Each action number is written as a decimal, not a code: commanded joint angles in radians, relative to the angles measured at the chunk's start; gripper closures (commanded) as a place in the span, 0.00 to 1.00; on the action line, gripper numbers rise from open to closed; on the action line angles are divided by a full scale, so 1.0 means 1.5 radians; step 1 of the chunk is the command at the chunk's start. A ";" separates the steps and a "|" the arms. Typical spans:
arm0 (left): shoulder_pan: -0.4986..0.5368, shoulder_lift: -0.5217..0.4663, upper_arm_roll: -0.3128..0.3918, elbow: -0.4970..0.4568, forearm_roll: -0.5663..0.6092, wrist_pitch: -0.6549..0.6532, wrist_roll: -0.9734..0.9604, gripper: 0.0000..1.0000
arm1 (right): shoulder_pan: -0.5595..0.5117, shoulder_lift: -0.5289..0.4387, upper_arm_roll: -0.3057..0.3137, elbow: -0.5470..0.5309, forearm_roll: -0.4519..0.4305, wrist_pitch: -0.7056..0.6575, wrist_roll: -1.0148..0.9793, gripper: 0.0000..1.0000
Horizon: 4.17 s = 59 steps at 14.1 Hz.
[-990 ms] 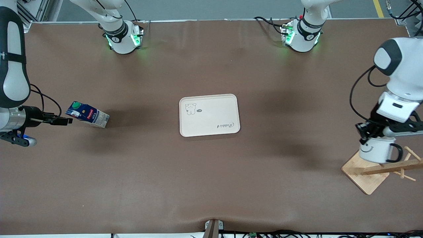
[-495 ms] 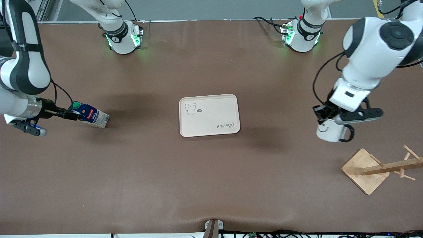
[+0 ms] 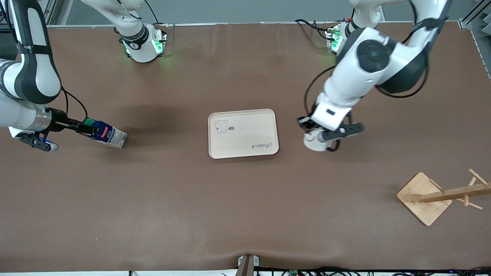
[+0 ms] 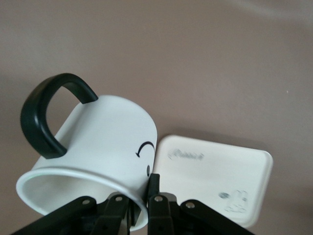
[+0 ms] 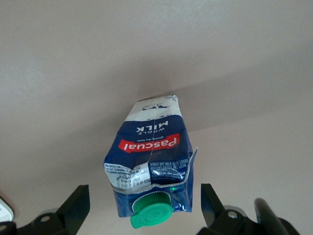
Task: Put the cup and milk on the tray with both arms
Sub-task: 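Carry the mug and milk carton toward the white tray with both grippers, then release the mug on the tray and withdraw the left gripper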
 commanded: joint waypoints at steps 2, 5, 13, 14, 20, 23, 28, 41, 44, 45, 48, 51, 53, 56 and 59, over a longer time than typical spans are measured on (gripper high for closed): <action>-0.110 0.131 0.003 0.096 0.010 -0.037 -0.191 1.00 | 0.005 -0.021 0.003 -0.060 -0.011 0.054 0.005 0.00; -0.166 0.219 0.007 0.130 0.004 -0.037 -0.218 1.00 | 0.009 -0.021 0.003 -0.093 -0.014 0.096 0.004 0.00; -0.261 0.299 0.077 0.132 0.004 -0.036 -0.215 1.00 | -0.002 0.042 0.003 0.069 -0.038 -0.100 -0.047 1.00; -0.261 0.305 0.077 0.132 0.005 -0.036 -0.212 1.00 | 0.002 0.069 0.004 0.126 -0.036 -0.157 -0.040 1.00; -0.260 0.346 0.080 0.143 0.007 -0.029 -0.203 0.71 | 0.149 0.097 0.005 0.208 -0.015 -0.182 0.045 1.00; -0.252 0.338 0.080 0.165 0.010 -0.029 -0.193 0.00 | 0.215 0.109 0.005 0.241 0.021 -0.183 0.132 1.00; -0.197 0.276 0.072 0.225 0.063 -0.131 -0.177 0.00 | 0.315 0.127 0.006 0.285 0.091 -0.180 0.212 1.00; 0.129 0.017 0.079 0.234 0.077 -0.391 0.218 0.00 | 0.514 0.195 0.003 0.345 0.029 -0.072 0.363 1.00; 0.163 -0.019 0.079 0.234 0.078 -0.388 0.250 0.00 | 0.562 0.222 0.003 0.344 0.019 -0.048 0.413 1.00; 0.165 -0.027 0.080 0.234 0.079 -0.387 0.252 0.00 | 0.576 0.231 0.003 0.344 -0.005 -0.047 0.423 1.00; 0.166 -0.053 0.075 0.232 0.108 -0.384 0.261 0.00 | 0.600 0.254 0.003 0.342 -0.023 -0.030 0.443 1.00; 0.168 -0.084 0.077 0.229 0.109 -0.383 0.274 0.00 | 0.609 0.267 0.004 0.340 -0.022 -0.012 0.474 0.81; 0.184 -0.096 0.078 0.228 0.109 -0.382 0.310 0.00 | 0.613 0.267 0.004 0.337 -0.022 -0.012 0.474 0.65; 0.209 -0.109 0.077 0.228 0.106 -0.381 0.363 0.00 | 0.613 0.267 0.004 0.337 -0.022 -0.015 0.469 0.00; 0.225 -0.132 0.107 0.225 0.093 -0.381 0.412 0.00 | 0.607 0.265 0.003 0.339 -0.023 -0.019 0.464 0.00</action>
